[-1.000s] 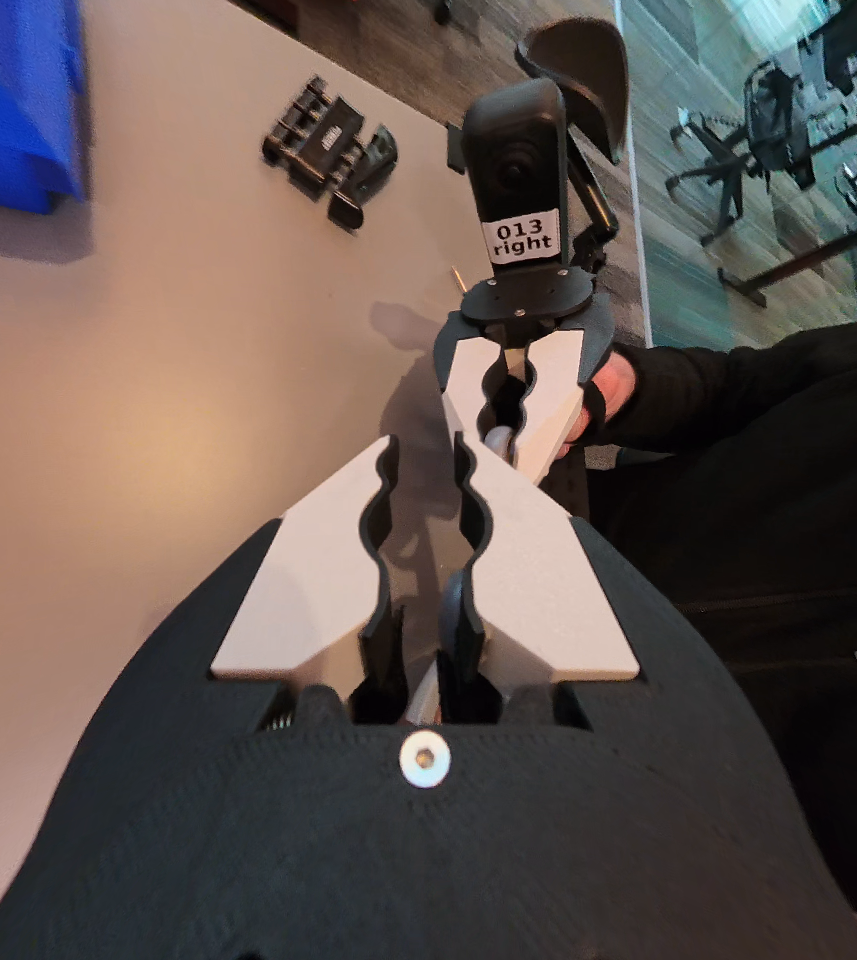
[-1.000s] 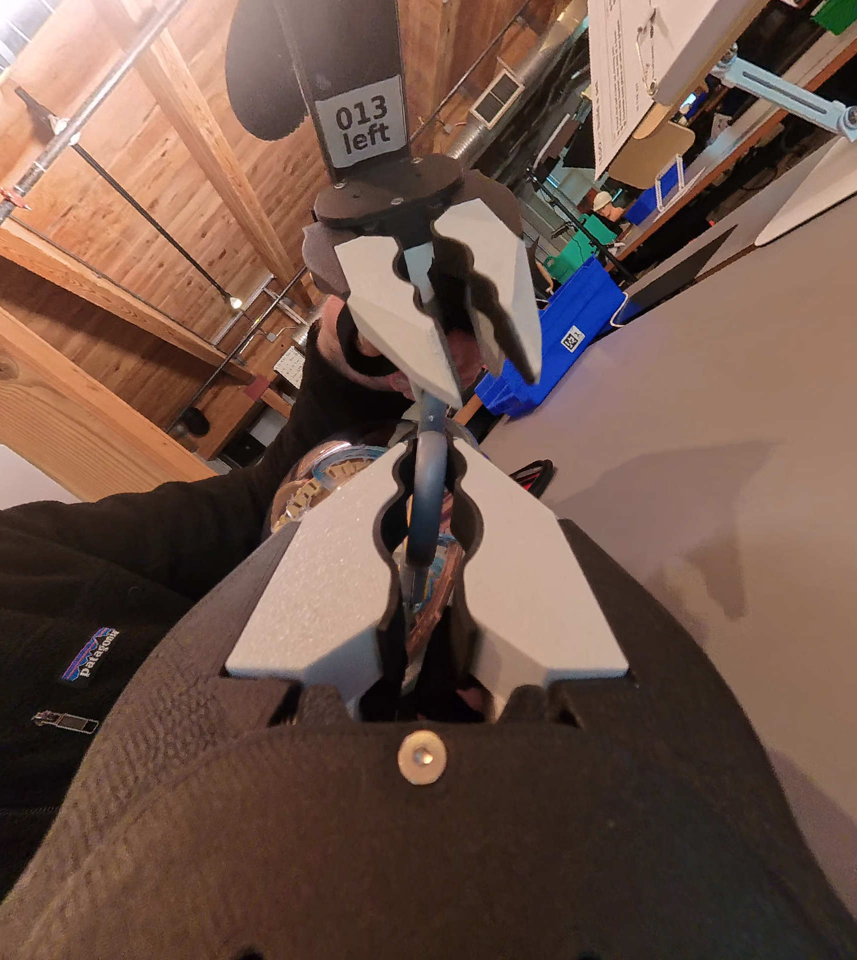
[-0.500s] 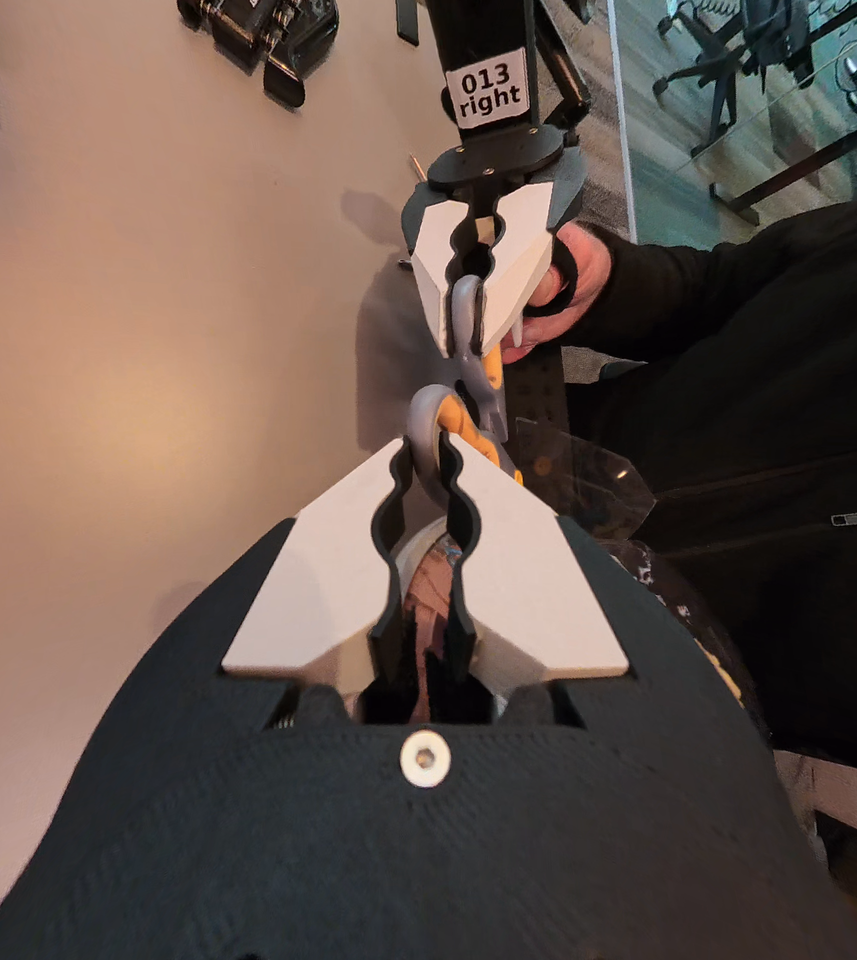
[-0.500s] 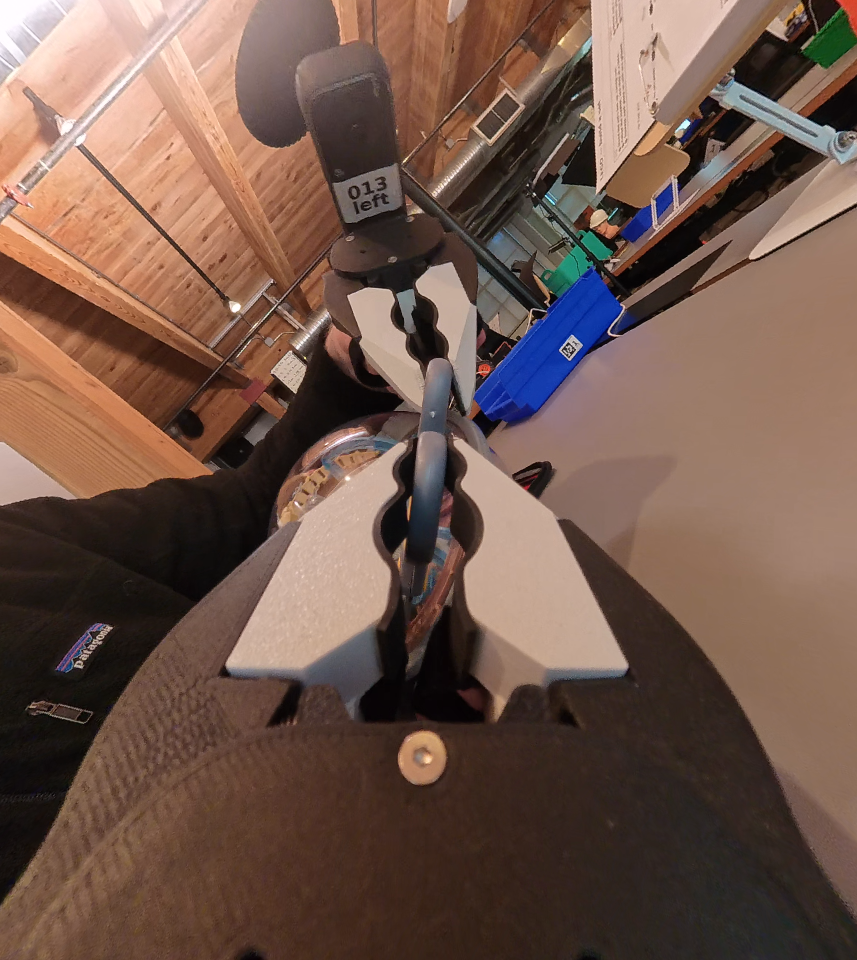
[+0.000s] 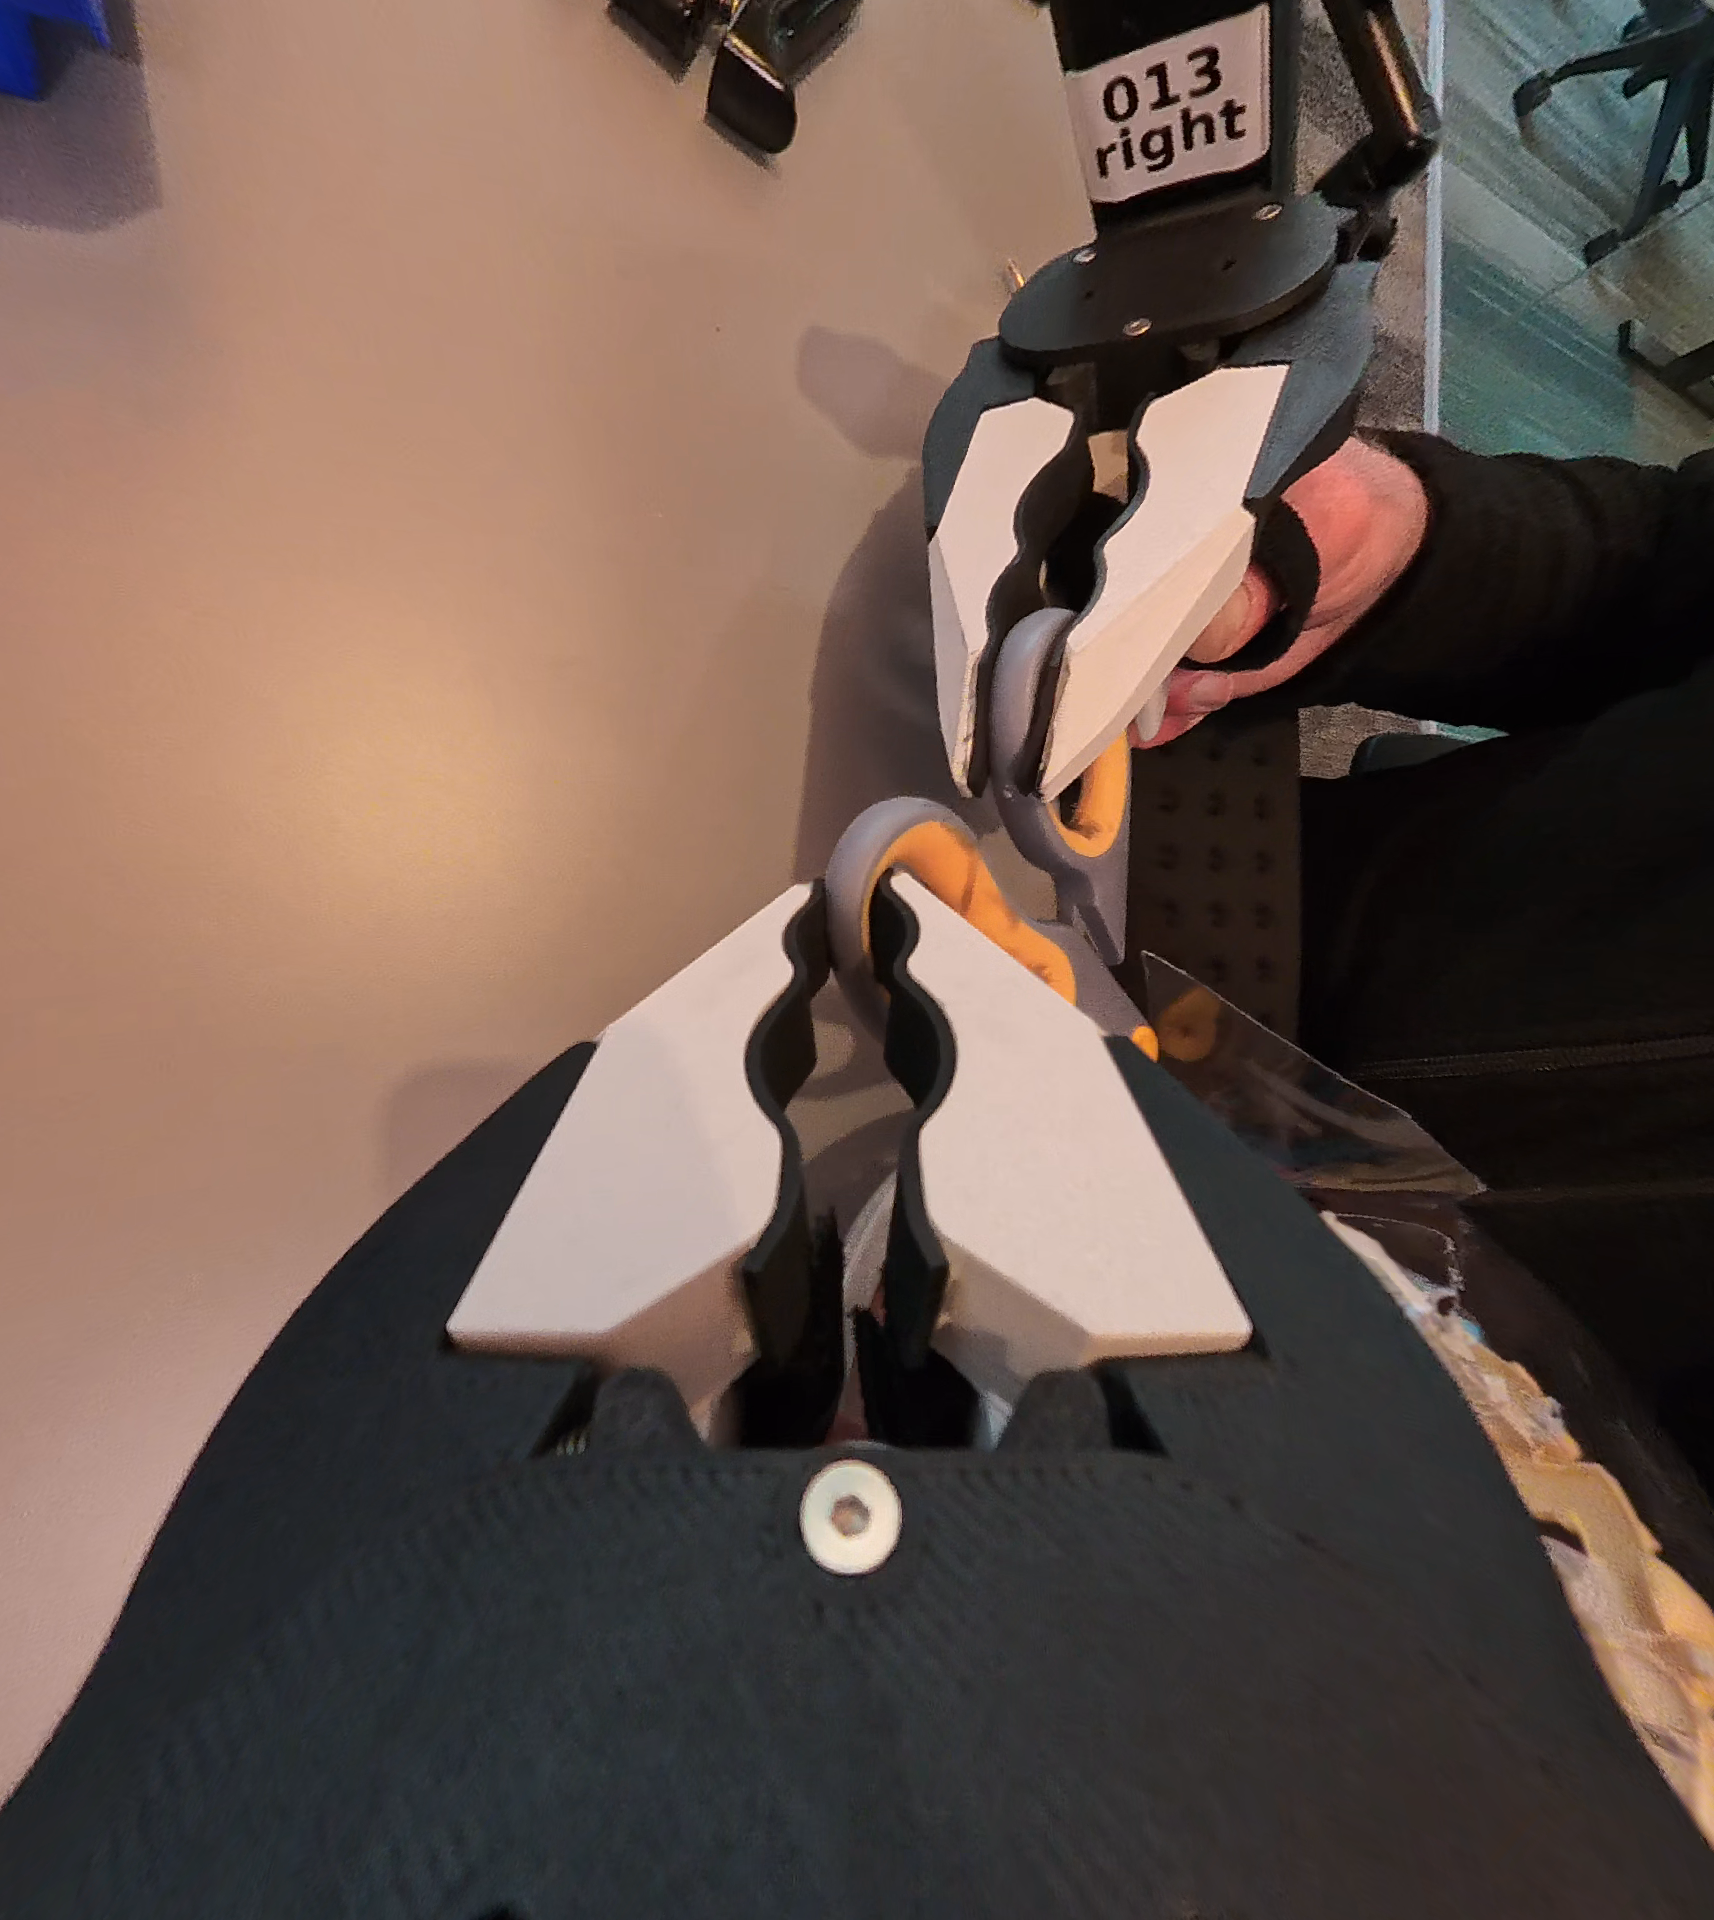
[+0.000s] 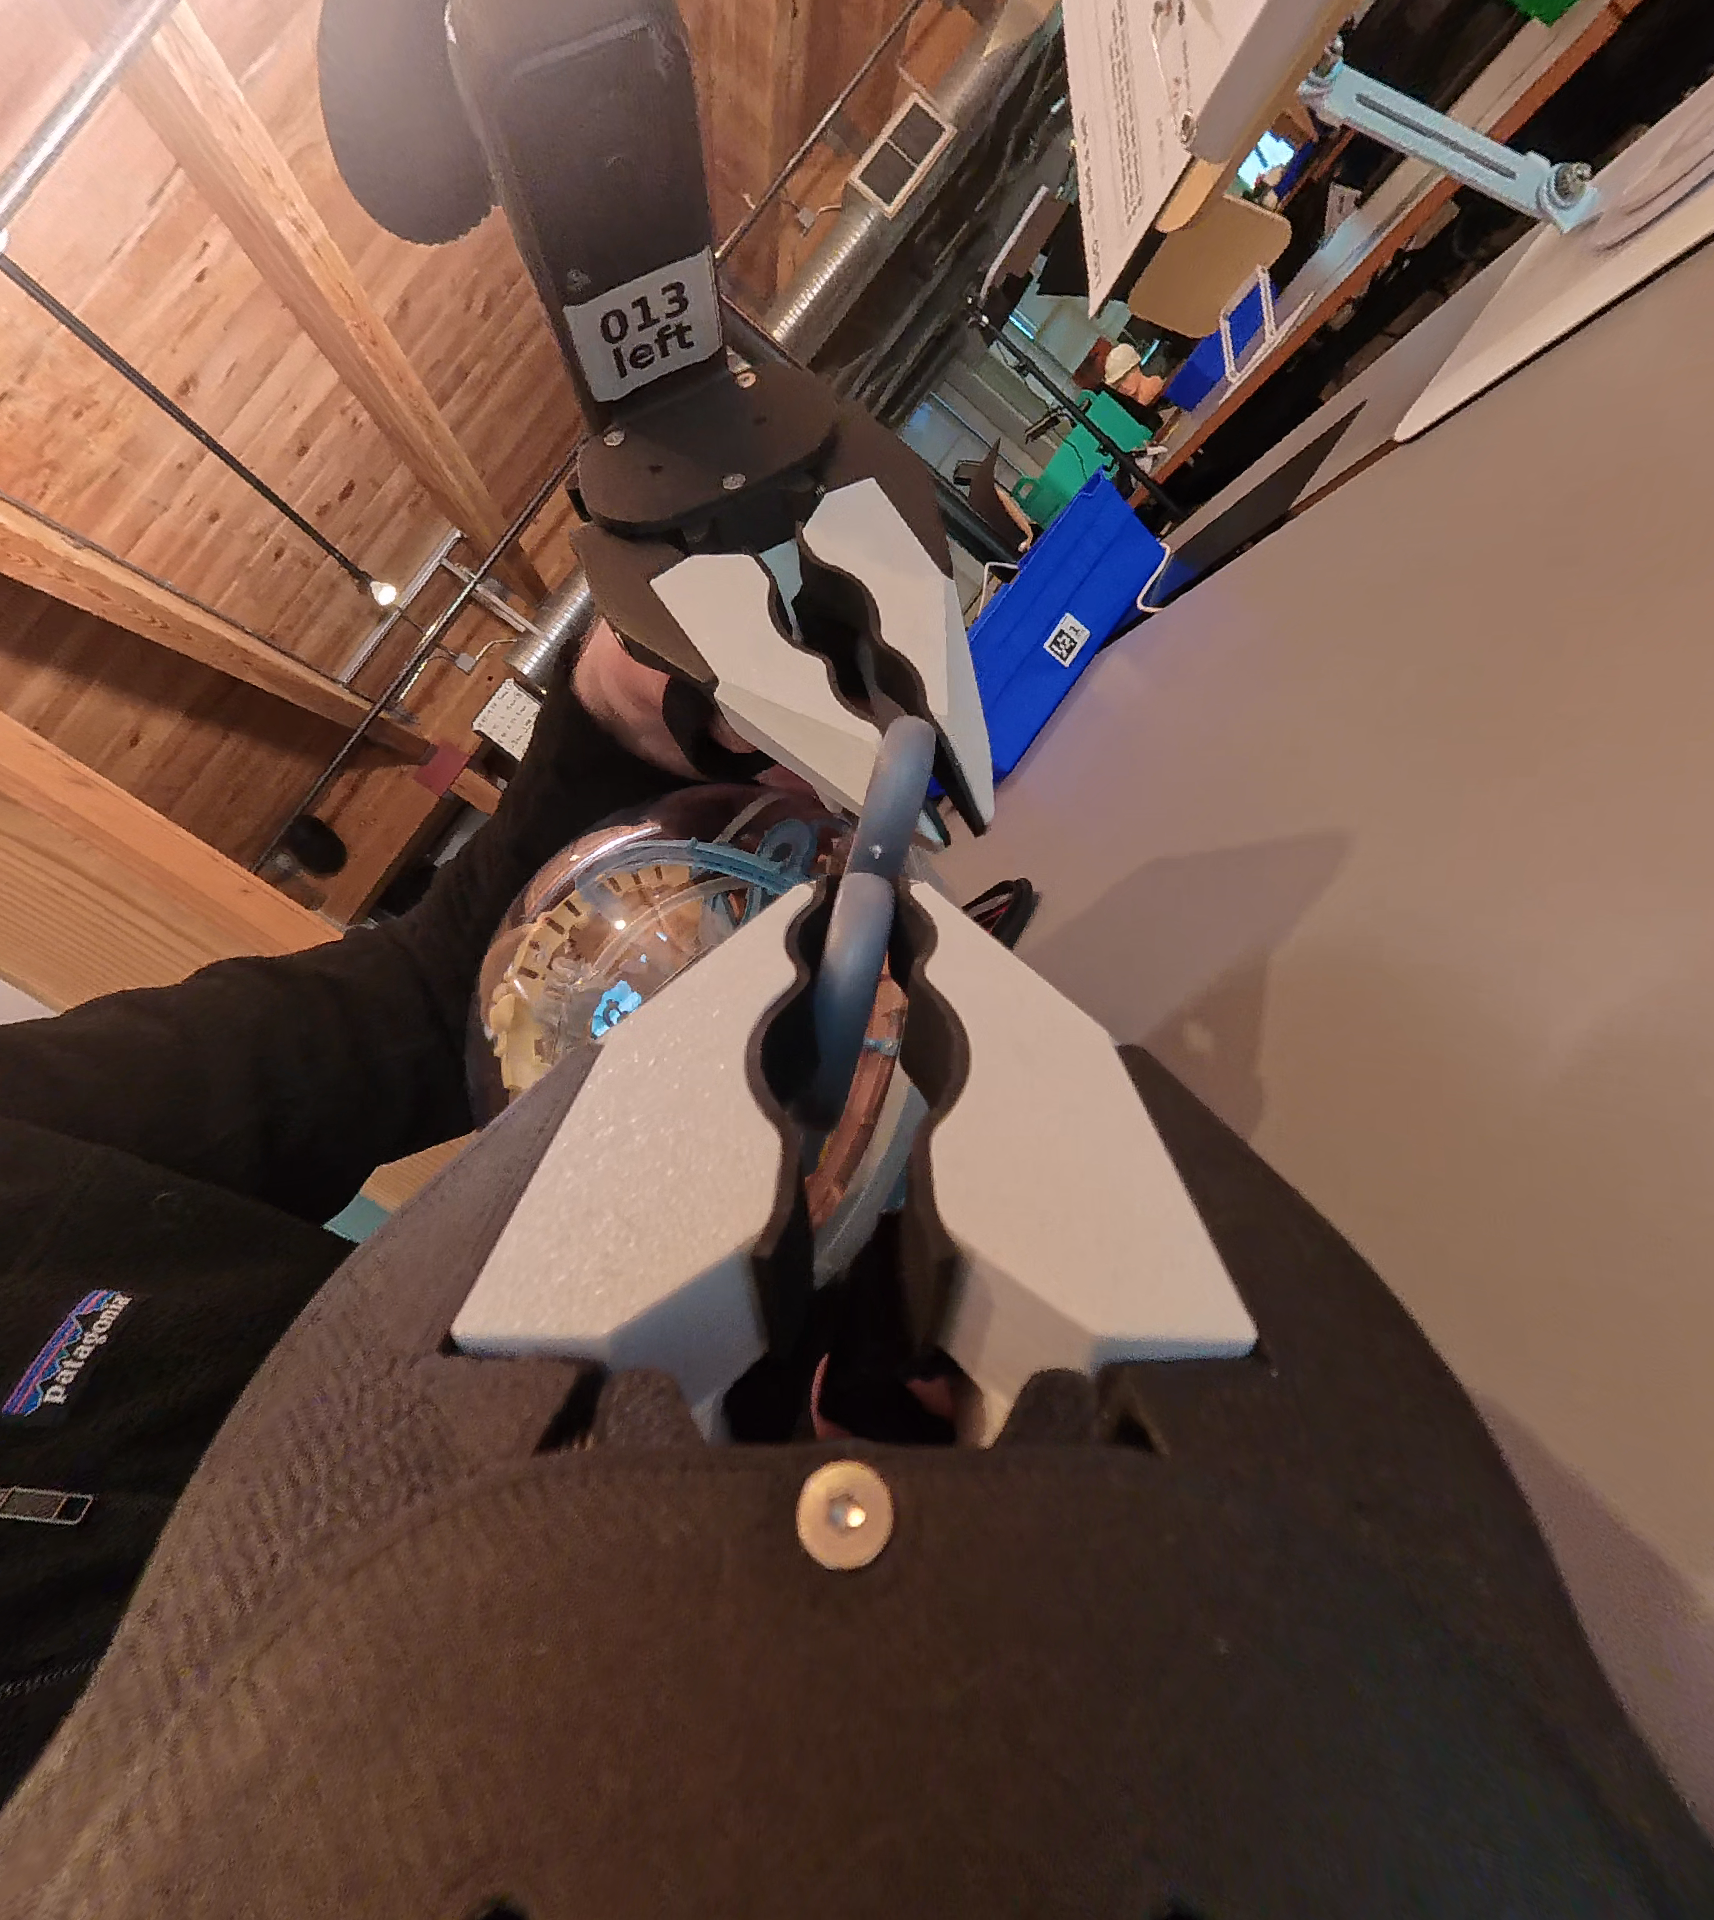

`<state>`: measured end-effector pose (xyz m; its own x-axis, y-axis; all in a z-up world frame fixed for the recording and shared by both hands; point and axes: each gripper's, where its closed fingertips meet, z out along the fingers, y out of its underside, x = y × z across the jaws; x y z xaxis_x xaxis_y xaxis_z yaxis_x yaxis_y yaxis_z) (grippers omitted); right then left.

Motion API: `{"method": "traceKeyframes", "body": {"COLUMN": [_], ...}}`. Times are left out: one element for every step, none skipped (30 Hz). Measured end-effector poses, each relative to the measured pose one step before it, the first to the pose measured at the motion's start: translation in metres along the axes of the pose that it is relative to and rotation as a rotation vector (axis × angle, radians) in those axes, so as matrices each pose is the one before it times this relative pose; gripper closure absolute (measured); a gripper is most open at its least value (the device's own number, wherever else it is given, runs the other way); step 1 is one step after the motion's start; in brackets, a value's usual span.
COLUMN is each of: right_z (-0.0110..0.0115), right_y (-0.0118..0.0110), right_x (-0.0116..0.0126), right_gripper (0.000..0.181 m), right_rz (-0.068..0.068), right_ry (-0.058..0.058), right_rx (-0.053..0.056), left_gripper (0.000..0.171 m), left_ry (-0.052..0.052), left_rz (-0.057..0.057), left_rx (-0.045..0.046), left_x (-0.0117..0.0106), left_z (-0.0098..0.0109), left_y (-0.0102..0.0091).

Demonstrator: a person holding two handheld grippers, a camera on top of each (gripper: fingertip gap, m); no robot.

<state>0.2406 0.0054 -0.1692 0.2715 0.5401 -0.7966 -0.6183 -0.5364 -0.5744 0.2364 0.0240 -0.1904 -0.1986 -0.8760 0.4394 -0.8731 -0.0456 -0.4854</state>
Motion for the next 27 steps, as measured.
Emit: {"method": "traceKeyframes", "body": {"right_z": [0.00008,-0.00027,-0.00053,-0.00026,0.00055,0.00119,0.00079,0.00017,0.00028,0.00088,0.00112,0.00135,0.00092,0.00002,-0.00013,0.00011,0.00011,0.00043,0.00059,0.00043,0.00035,0.00010,0.00033,0.00039,0.00018,0.00026,0.00044], "right_y": [-0.00054,-0.00103,-0.00075,0.00000,0.00086,0.00196,0.00134,-0.00049,-0.00135,-0.00151,-0.00205,-0.00146,-0.00049,-0.00082,-0.00064,-0.00056,-0.00052,-0.00041,-0.00062,-0.00090,-0.00116,-0.00119,-0.00094,-0.00106,-0.00130,-0.00073,0.00006], "right_x": [0.00212,0.00199,0.00143,0.00049,0.00074,0.00122,0.00130,0.00183,0.00279,0.00254,0.00089,-0.00003,0.00113,0.00129,0.00041,0.00041,-0.00045,-0.00179,-0.00199,-0.00091,-0.00046,0.00011,0.00101,0.00167,0.00172,0.00114,0.00097], "right_gripper": [0.175,0.175,0.174,0.174,0.174,0.174,0.173,0.173,0.173,0.173,0.174,0.174,0.174,0.174,0.174,0.174,0.174,0.174,0.174,0.174,0.174,0.174,0.174,0.174,0.174,0.174,0.174], "right_rz": [-0.0003,0.0049,0.0081,-0.0001,-0.0082,-0.0045,0.0067,0.0167,0.0223,0.0223,0.0197,0.0135,0.0058,0.0124,0.0188,0.0097,-0.0002,-0.0055,-0.0030,-0.0014,0.0003,0.0031,0.0046,0.0049,0.0042,0.0024,0.0030], "right_ry": [0.0071,0.0032,-0.0021,0.0013,0.0092,0.0098,0.0025,-0.0038,-0.0056,-0.0061,-0.0074,-0.0042,0.0032,-0.0040,-0.0128,-0.0064,-0.0012,-0.0025,-0.0034,-0.0007,-0.0012,-0.0031,-0.0007,0.0035,0.0053,0.0027,0.0008], "right_rx": [-0.0038,0.0015,0.0022,-0.0009,-0.0074,-0.0158,-0.0120,-0.0040,-0.0035,-0.0031,0.0020,-0.0003,-0.0054,-0.0015,0.0020,0.0034,0.0027,0.0007,0.0012,0.0024,0.0031,0.0028,0.0021,0.0032,0.0055,0.0034,0.0002], "left_gripper": [0.169,0.169,0.168,0.168,0.168,0.167,0.167,0.167,0.166,0.165,0.167,0.169,0.169,0.164,0.150,0.131,0.127,0.126,0.120,0.112,0.103,0.094,0.084,0.073,0.059,0.049,0.041], "left_ry": [-0.0058,-0.0136,-0.0089,-0.0004,-0.0029,-0.0054,0.0058,-0.0040,-0.0166,-0.0233,-0.0161,-0.0066,0.0019,0.0056,-0.0108,-0.0301,-0.0014,0.0391,0.0107,-0.0126,0.0015,0.0017,-0.0005,0.0260,0.0123,-0.0203,0.0000], "left_rz": [-0.0028,0.0036,0.0054,0.0057,0.0058,0.0015,-0.0171,-0.0159,-0.0034,0.0128,0.0098,-0.0019,-0.0319,-0.0350,-0.0236,-0.0054,-0.0054,-0.0098,-0.0065,0.0037,0.0115,0.0123,0.0195,0.0371,0.0408,0.0494,0.0691], "left_rx": [0.00202,0.00084,0.00025,0.00388,-0.00779,-0.01720,-0.00182,0.00700,0.00194,0.00133,0.00169,-0.00491,0.00213,0.01186,-0.00204,0.01360,0.03170,0.02106,0.02886,0.03318,0.03419,0.04021,0.03337,0.01761,0.00277,-0.01427,-0.04001], "left_x": [-0.00235,-0.00195,-0.00086,-0.00039,-0.00141,-0.00178,-0.00064,-0.00201,-0.00314,-0.00279,-0.00087,-0.00010,-0.00150,-0.00214,-0.00505,-0.00667,-0.00151,0.00523,0.00227,0.00029,0.00393,0.00556,0.00782,0.01575,0.01697,0.01419,0.01941], "left_z": [0.00162,0.00140,0.00072,-0.00015,-0.00015,0.00048,0.00020,0.00036,0.00122,0.00192,0.00241,0.00265,0.00088,-0.00088,-0.00209,-0.00351,-0.00592,-0.00775,-0.00923,-0.01161,-0.01393,-0.01577,-0.01647,-0.01552,-0.01337,-0.01079,-0.00694], "left_y": [-0.00005,-0.00062,-0.00007,0.00037,0.00259,0.00384,0.00123,-0.00005,0.00060,0.00083,0.00113,0.00269,0.00212,0.00092,0.00327,0.00114,-0.00110,0.00012,-0.00152,-0.00296,-0.00342,-0.00467,-0.00388,-0.00040,0.00237,0.00554,0.01082]}}
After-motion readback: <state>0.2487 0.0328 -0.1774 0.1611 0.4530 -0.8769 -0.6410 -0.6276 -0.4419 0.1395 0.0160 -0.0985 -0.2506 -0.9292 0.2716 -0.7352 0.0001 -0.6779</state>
